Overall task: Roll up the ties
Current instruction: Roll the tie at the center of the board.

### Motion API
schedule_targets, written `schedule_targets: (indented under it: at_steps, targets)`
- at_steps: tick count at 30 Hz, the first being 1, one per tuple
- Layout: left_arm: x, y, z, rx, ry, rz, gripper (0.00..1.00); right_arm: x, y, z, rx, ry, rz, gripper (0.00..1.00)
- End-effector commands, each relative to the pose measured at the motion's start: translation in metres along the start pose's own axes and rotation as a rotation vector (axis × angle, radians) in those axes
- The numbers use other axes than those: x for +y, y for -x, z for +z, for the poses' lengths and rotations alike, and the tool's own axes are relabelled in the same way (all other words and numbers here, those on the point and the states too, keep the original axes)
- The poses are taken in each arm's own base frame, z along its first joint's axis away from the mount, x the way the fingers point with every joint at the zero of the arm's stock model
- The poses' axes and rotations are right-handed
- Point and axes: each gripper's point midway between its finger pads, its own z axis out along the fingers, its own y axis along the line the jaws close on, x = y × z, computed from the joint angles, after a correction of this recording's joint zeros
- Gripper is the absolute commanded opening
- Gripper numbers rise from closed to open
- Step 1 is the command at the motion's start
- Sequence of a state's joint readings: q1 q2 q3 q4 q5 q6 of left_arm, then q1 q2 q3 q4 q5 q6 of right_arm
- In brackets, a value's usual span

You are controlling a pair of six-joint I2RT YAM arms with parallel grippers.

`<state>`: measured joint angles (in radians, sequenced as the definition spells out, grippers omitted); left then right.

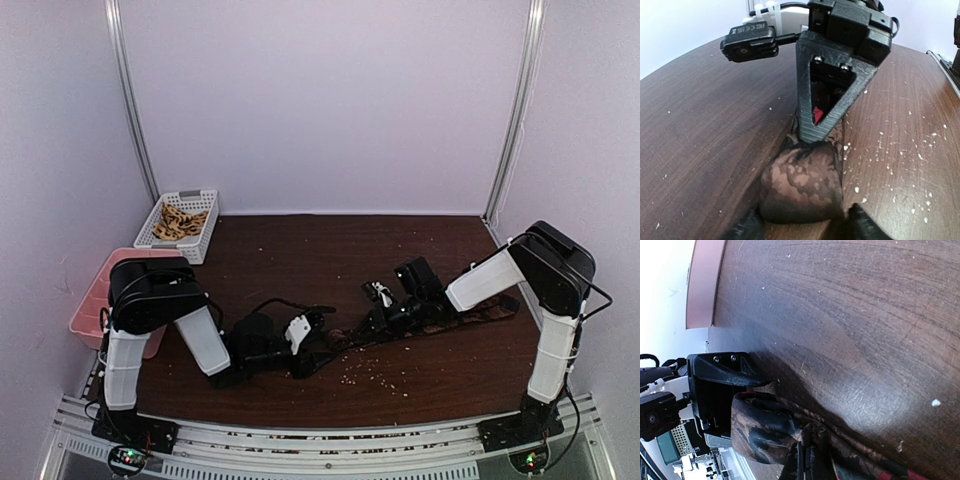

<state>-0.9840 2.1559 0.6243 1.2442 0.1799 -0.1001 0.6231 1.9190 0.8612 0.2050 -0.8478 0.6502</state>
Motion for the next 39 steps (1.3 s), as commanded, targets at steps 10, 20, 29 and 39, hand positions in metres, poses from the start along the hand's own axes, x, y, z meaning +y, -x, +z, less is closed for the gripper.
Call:
schedule_targets:
  at_steps: [10, 20, 29, 39]
  targets:
    - [-0.015, 0.043, 0.034, -0.089, -0.116, -0.023, 0.38, -0.050, -0.023, 0.006, 0.037, -0.190, 0.092, 0.00]
    - [-0.015, 0.004, 0.067, 0.028, -0.148, -0.037, 0.37, -0.047, -0.022, 0.007, 0.035, -0.185, 0.088, 0.00]
    - [-0.014, -0.041, 0.056, 0.162, -0.137, -0.025, 0.42, -0.045, -0.021, 0.008, 0.035, -0.180, 0.092, 0.00]
    - [0.001, -0.047, 0.058, 0.280, -0.070, -0.009, 0.39, -0.037, -0.029, 0.010, 0.039, -0.155, 0.095, 0.00]
